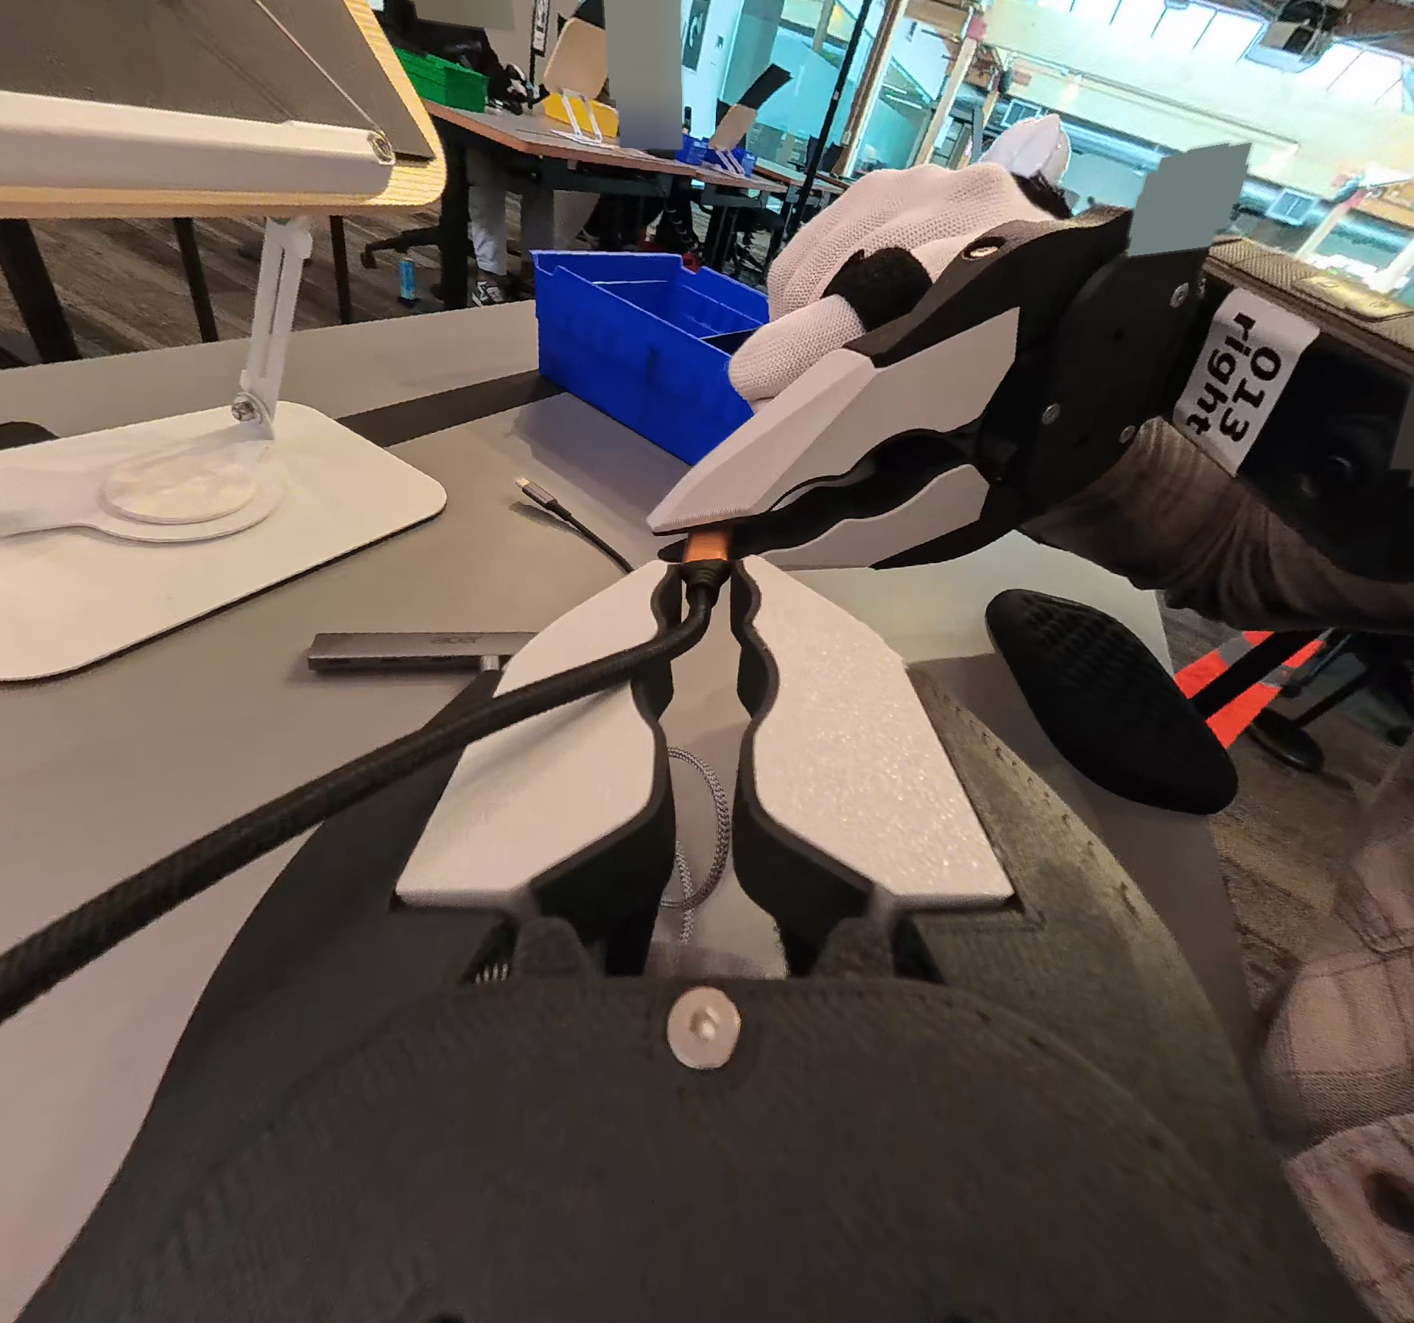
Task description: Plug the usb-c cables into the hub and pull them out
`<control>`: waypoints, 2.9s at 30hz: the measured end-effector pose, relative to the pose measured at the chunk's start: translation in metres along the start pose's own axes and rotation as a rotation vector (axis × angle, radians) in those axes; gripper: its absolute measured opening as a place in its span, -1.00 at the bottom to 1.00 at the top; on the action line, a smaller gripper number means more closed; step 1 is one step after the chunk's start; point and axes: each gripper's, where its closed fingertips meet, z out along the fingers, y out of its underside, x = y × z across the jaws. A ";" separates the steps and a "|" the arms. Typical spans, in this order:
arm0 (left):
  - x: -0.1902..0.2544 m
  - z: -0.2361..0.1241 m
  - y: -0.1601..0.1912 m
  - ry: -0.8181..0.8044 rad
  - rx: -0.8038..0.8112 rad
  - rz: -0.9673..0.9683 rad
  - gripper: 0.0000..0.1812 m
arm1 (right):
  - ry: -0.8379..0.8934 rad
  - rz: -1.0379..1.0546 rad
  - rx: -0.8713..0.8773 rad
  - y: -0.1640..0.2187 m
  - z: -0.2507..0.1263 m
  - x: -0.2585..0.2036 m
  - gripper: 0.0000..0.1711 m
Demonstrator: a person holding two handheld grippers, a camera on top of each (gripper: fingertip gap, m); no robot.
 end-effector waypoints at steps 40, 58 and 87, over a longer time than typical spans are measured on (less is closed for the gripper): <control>-0.023 0.007 -0.035 -0.088 0.000 0.060 -0.86 | 0.163 0.046 -0.099 0.023 0.003 0.032 -0.70; -0.075 0.055 -0.104 -0.120 -0.026 0.428 -0.86 | -0.283 1.021 -0.206 0.099 -0.004 -0.059 -0.40; -0.086 0.046 -0.100 -0.103 -0.009 0.433 -0.86 | -0.320 1.442 -0.460 0.127 0.064 -0.120 -0.78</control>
